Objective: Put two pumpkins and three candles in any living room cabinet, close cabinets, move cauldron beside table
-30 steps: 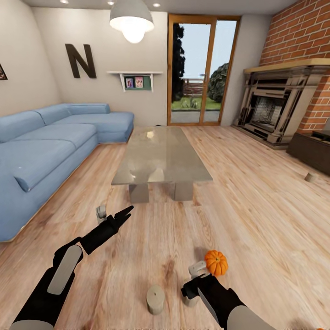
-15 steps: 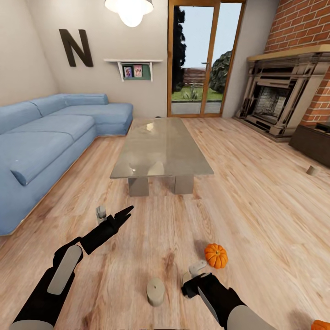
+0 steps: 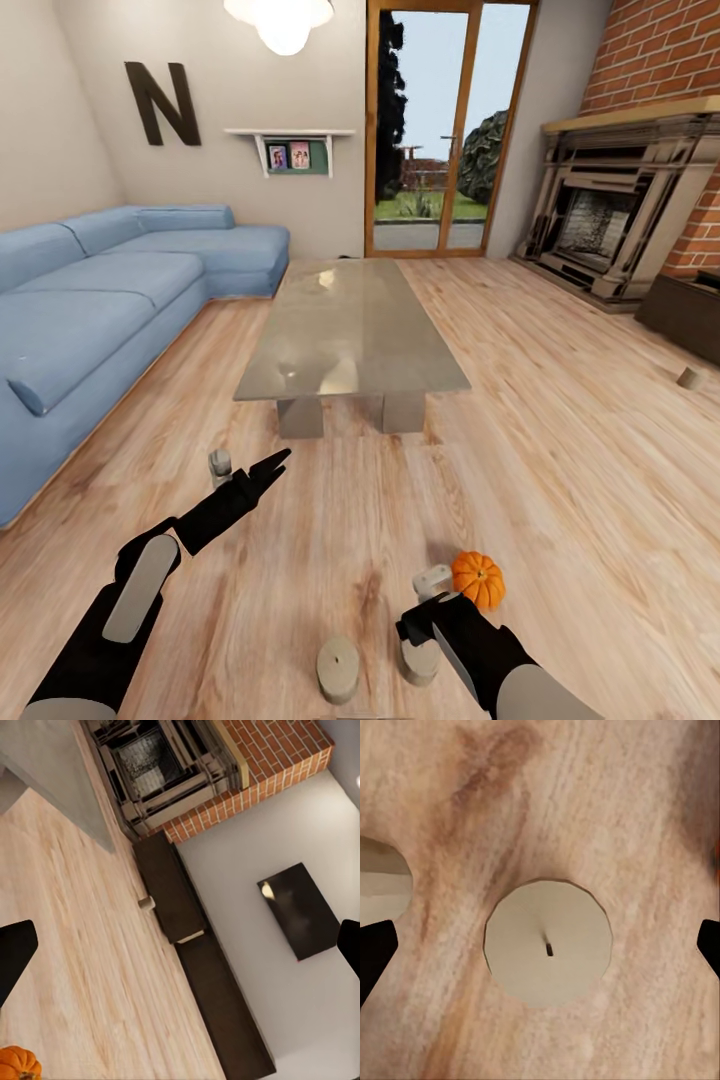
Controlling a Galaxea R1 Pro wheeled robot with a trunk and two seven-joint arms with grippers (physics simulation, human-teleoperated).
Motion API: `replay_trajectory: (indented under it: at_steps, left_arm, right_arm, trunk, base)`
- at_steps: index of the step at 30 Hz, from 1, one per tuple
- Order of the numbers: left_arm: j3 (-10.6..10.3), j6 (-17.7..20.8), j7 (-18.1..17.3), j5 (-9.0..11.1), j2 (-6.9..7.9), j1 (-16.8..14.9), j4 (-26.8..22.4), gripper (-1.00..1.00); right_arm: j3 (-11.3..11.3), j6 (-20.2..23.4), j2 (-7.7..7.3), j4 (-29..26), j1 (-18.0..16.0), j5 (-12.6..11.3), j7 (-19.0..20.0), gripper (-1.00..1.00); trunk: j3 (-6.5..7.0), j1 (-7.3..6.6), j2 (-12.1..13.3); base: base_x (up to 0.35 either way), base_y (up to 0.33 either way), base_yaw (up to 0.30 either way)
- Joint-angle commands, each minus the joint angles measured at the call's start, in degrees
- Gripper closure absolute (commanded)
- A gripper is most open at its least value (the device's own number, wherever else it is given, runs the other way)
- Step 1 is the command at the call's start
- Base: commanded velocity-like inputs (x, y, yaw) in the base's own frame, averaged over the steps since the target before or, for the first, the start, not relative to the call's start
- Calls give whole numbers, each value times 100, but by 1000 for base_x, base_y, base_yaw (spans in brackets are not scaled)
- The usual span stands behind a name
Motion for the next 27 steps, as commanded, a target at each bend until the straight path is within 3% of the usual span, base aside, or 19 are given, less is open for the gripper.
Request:
replay_trajectory:
  at_steps: [1,12,20,22,27]
  left_arm:
    - [-1,-2,0,0,0,0,-2,-100]
    - [-2,-189,-9,33,7,0,1,-100]
    - [-10,-193,-9,14,6,0,2,-100]
    - [-10,-193,-9,11,2,0,1,-100]
    - [-10,-193,-9,8,-1,0,2,-100]
  right_arm:
    - [0,0,1,0,0,0,0,-100]
    - [0,1,3,2,0,0,9,-100]
    - [0,0,12,-2,0,5,-36,-100]
    - [0,0,23,-6,0,7,-215,-100]
    - [5,119,55,-297,-13,-13,-1081,-100]
  trunk:
    - [0,0,0]
    - [0,0,0]
    - [-177,21,-11]
    - [-222,26,-13]
    - [-332,39,-20]
  base:
    - [82,0,0]
    - [13,0,0]
    - [0,0,0]
    - [0,0,0]
    - [0,0,0]
